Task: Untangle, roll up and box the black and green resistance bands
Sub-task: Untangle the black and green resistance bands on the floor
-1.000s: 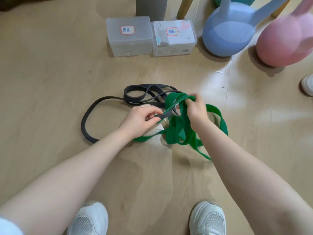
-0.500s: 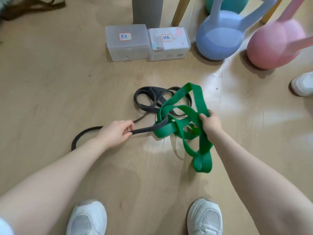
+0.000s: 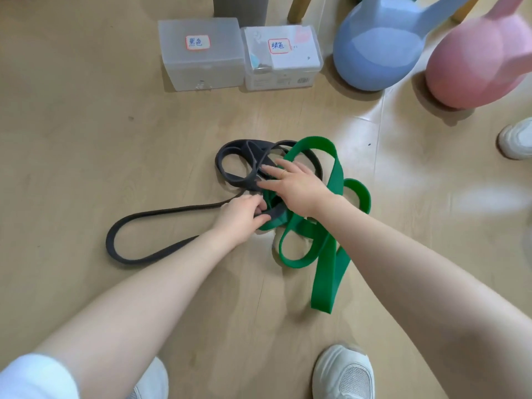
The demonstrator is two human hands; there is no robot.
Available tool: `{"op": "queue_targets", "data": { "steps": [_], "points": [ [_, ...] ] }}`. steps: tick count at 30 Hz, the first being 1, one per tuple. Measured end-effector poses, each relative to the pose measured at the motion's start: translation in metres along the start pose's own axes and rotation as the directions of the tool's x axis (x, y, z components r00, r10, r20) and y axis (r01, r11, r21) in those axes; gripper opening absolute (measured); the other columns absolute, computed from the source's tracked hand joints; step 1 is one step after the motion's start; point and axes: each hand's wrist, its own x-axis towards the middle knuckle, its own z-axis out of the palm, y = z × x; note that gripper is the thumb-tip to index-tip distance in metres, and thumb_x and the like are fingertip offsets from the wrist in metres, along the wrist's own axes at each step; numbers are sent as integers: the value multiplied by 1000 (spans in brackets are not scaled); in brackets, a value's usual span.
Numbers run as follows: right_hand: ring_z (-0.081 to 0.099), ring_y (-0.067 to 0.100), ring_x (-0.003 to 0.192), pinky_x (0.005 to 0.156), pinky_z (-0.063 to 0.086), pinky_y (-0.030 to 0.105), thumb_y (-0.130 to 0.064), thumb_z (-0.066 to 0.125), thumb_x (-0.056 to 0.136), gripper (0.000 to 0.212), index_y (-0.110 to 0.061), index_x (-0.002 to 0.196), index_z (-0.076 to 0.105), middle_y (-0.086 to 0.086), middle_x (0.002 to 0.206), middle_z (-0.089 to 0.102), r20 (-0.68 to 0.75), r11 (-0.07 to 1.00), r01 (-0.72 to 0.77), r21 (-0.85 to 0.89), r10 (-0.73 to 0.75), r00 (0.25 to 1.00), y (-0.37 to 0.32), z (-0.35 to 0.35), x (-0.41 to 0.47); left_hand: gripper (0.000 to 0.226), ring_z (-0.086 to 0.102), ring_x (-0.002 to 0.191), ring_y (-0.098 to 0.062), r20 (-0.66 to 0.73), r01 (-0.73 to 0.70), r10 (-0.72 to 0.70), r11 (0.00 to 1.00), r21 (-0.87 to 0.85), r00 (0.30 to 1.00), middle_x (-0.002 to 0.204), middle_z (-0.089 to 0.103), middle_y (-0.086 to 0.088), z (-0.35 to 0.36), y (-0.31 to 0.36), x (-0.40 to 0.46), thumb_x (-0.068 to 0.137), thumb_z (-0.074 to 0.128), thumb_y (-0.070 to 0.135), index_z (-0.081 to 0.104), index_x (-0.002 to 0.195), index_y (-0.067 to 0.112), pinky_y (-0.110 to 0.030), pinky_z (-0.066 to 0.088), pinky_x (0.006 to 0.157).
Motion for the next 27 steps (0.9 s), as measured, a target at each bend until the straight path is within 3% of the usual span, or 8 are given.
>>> {"op": "queue_targets", "data": {
  "steps": [4,7,12,15,18,20,23,27],
  "points": [
    [25,30,135,110,23,42,-22,54,91,53,-29,140,36,3,145,37,4,942,125,-312,-130,991,5,2,10,15,54,84,-16,-29,-51,51,999,17,998,88,57,4,3,-5,2,88,58,28,62,95,16,-27,41,71],
    [41,27,118,95,34,38,-30,51,92,40,-23,131,47,4,130,48,-1,921,105,-375,-114,993,10,1,9,16,53,85,-17,-66,-95,97,995,42,993,92,58,2,1,-9,-1,90,55,28,63,97,15,-29,43,72],
    [58,29,98,67,45,36,-29,39,98,28,-18,117,55,6,108,60,-56,992,-126,23,127,990,16,-1,-1,13,56,86,-21,-130,-173,179,983,59,975,96,61,0,-13,-2,-9,92,51,24,58,92,13,-34,47,73],
    [57,31,91,70,49,41,-29,40,96,26,-13,106,57,9,98,62,-182,933,-181,312,246,952,13,-17,-18,8,59,86,-20,-125,-206,194,975,-88,973,96,64,2,-43,0,-21,93,50,20,53,94,13,-36,48,75],
    [57,35,91,75,48,43,-27,41,94,24,-13,105,57,13,98,64,-267,882,-157,445,298,916,-1,-47,-35,2,55,71,-13,-74,-294,287,948,-121,955,74,60,12,-81,9,-38,95,46,17,46,93,17,-30,40,66],
    [57,33,87,76,47,40,-24,42,92,21,-20,107,56,10,93,65,-341,792,-100,602,368,865,-12,-76,-45,6,55,66,-3,-59,-377,373,922,-89,926,68,60,12,-106,19,-50,94,43,25,41,89,27,-28,40,62],
    [56,24,86,79,44,33,-14,42,89,26,-26,109,56,2,92,65,-432,676,-5,737,477,765,-19,-121,-55,20,43,65,-11,-119,-490,495,869,66,861,69,51,11,-136,34,-65,84,34,41,44,85,24,-28,38,58],
    [51,17,93,82,40,27,-11,42,90,26,-19,108,60,-1,101,62,-405,541,-36,840,670,623,-16,-151,-58,38,45,63,-20,-239,-447,462,887,116,854,70,51,6,-170,36,-76,75,33,41,54,85,11,-35,43,58]
  ]
}}
